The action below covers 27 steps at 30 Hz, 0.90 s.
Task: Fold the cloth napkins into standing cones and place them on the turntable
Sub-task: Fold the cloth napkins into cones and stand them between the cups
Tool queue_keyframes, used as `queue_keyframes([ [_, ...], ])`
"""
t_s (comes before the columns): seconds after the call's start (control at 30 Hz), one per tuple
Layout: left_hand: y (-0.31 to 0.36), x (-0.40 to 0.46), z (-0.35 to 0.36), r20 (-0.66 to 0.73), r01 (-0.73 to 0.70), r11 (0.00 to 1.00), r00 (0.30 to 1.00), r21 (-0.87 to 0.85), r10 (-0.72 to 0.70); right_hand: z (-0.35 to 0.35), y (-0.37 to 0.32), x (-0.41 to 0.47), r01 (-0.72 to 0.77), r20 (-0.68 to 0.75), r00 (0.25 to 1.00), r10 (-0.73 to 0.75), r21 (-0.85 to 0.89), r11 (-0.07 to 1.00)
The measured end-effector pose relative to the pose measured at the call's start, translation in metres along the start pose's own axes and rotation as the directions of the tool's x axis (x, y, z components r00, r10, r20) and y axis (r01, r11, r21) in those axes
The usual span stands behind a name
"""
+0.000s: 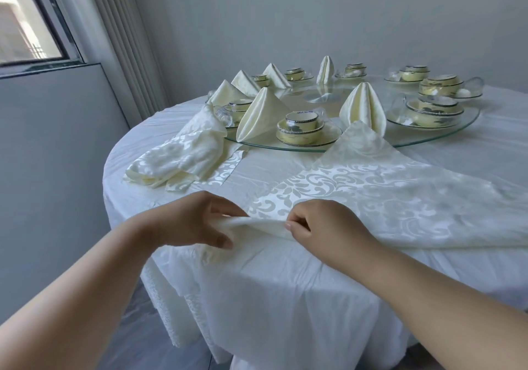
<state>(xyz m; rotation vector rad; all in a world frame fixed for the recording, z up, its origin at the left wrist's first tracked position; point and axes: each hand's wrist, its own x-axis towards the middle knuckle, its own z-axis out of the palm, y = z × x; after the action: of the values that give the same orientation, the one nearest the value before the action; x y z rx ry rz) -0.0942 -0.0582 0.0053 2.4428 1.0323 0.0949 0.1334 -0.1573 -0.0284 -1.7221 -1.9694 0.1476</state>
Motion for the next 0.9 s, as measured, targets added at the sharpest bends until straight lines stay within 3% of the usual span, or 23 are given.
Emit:
queue_keyframes([
  [0.13,-0.002,-0.002,-0.006,-0.197,-0.062,0.998,0.978,0.031,0.067,-0.001,-0.007,-0.004,-0.002,0.001,1.000,0.002,0.009,1.000],
  [0.23,-0.001,-0.004,-0.012,-0.242,-0.090,0.996,0.966,-0.009,0.085,0.003,-0.012,-0.012,0.088,-0.016,0.996,-0.091,-0.133,0.987],
  [0.3,0.004,-0.006,-0.016,-0.254,-0.098,0.994,0.964,-0.057,0.080,0.002,-0.012,-0.018,0.099,-0.039,0.994,-0.105,-0.135,0.986],
  [0.4,0.017,-0.012,-0.021,-0.251,-0.111,0.973,0.966,-0.202,0.058,-0.009,-0.011,-0.029,0.042,-0.021,0.999,-0.042,-0.013,0.999],
  [0.47,0.026,-0.020,-0.024,-0.161,-0.137,0.924,0.983,-0.358,0.083,-0.020,-0.012,-0.040,-0.021,0.027,0.999,0.019,0.109,0.994],
  [0.57,0.033,-0.030,-0.027,-0.036,-0.164,0.778,0.983,-0.606,0.179,-0.036,-0.013,-0.057,-0.085,0.129,0.990,0.051,0.282,0.956],
  [0.67,0.042,-0.028,-0.026,-0.069,-0.186,0.627,0.976,-0.757,0.206,-0.047,-0.009,-0.066,-0.176,0.260,0.964,0.051,0.483,0.858],
  [0.77,0.061,-0.014,-0.021,-0.102,-0.144,0.552,0.989,-0.822,0.106,-0.057,-0.003,-0.073,-0.277,0.377,0.926,0.016,0.652,0.706],
  [0.83,0.073,0.005,-0.016,-0.105,-0.084,0.578,0.994,-0.812,-0.004,-0.062,0.004,-0.074,-0.342,0.381,0.922,0.065,0.726,0.597],
  [0.9,0.081,0.031,-0.009,-0.101,-0.006,0.611,0.988,-0.791,-0.121,-0.064,0.013,-0.071,-0.371,0.336,0.926,0.173,0.724,0.581],
])
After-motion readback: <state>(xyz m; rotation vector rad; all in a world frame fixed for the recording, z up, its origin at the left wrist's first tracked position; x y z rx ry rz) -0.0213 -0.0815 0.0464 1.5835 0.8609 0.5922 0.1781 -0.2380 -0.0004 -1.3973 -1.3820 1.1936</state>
